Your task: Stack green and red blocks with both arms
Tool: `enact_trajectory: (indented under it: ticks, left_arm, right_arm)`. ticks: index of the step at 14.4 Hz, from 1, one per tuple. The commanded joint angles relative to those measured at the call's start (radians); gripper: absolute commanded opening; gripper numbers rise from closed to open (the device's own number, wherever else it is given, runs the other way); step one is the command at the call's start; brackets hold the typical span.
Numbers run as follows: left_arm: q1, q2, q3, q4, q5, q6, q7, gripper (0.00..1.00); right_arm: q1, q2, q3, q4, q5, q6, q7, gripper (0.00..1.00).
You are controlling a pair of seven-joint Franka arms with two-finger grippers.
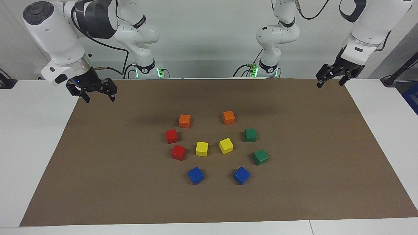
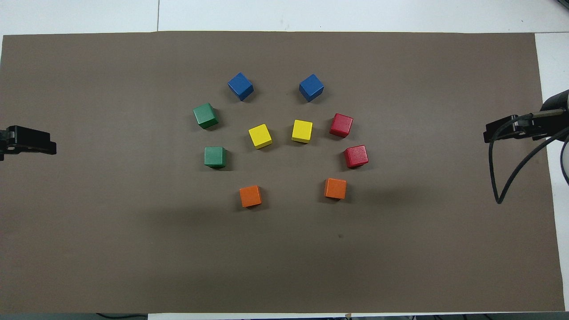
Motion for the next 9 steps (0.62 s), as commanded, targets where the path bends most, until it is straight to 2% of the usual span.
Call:
enact_trajectory:
  ticks: [1, 9]
  left_arm:
    - [0.011, -0.013, -0.005, 0.001, -0.007, -0.018, 0.015, 1.0]
    - [-0.003, -0.019, -0.008, -0.011, -0.007, 0.001, 0.056, 1.0]
  right_arm:
    - [-0.015, -0.023, 0.012, -0.027, -0.009, 0.006, -0.001, 1.0]
    - [-0.018, -0.031, 0.013, -0.039, -0.009, 0.006, -0.021, 1.0]
